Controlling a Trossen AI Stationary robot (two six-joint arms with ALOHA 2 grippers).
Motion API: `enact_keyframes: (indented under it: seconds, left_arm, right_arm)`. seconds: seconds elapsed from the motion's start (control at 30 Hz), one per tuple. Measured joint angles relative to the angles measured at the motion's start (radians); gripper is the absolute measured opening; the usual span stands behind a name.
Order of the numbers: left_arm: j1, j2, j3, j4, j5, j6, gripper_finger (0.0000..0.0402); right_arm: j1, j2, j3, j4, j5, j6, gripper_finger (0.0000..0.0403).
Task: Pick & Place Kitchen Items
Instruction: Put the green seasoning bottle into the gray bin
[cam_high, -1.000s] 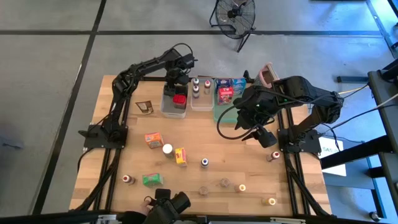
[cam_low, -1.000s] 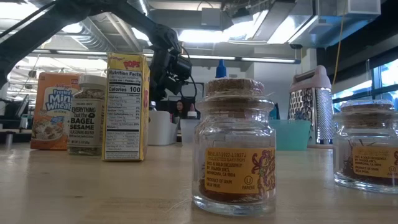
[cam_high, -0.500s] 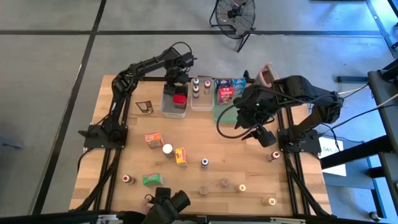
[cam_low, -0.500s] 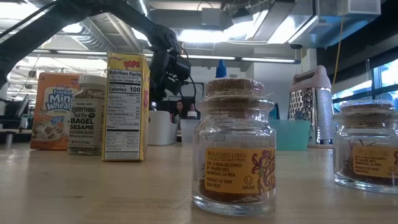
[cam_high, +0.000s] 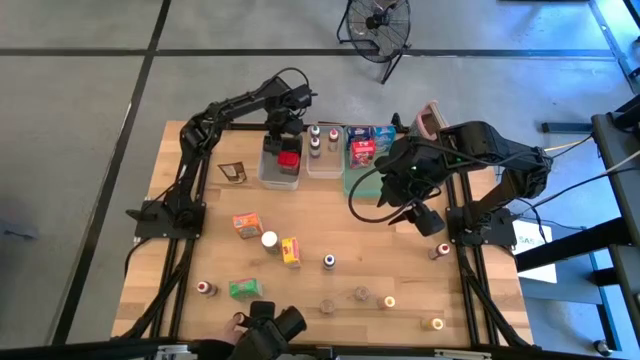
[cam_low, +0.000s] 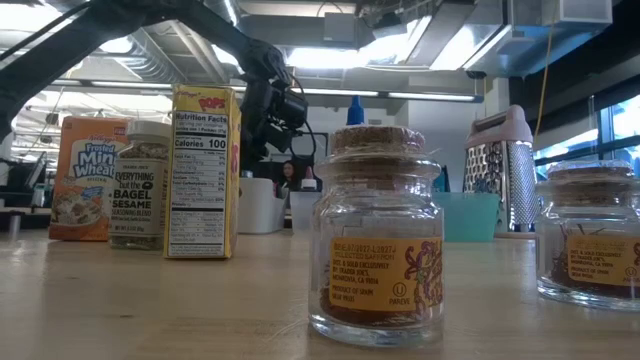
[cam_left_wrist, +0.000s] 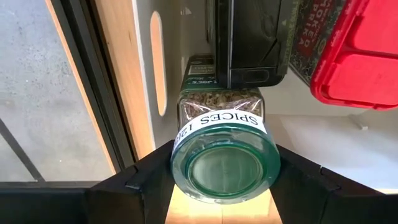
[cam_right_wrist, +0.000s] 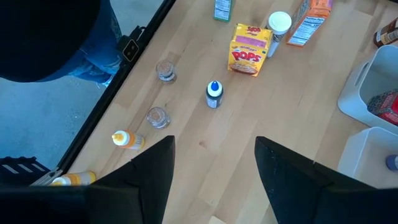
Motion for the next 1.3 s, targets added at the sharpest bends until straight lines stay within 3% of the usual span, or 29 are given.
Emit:
enact_keyframes:
  seconds: [0.43,1.3]
  left_arm:
    - [0.0,-0.001,0.0,0.01,0.005,0.017,0.0227]
    - [0.0,-0.001,0.0,0.027,-0.01,0.044,0.0282]
  right_arm:
    - [0.0,0.0,0.0,0.002,0.0,0.0,0.0224]
    - [0.001,0.0,0.0,-0.013,-0.011,0.017,0.0224]
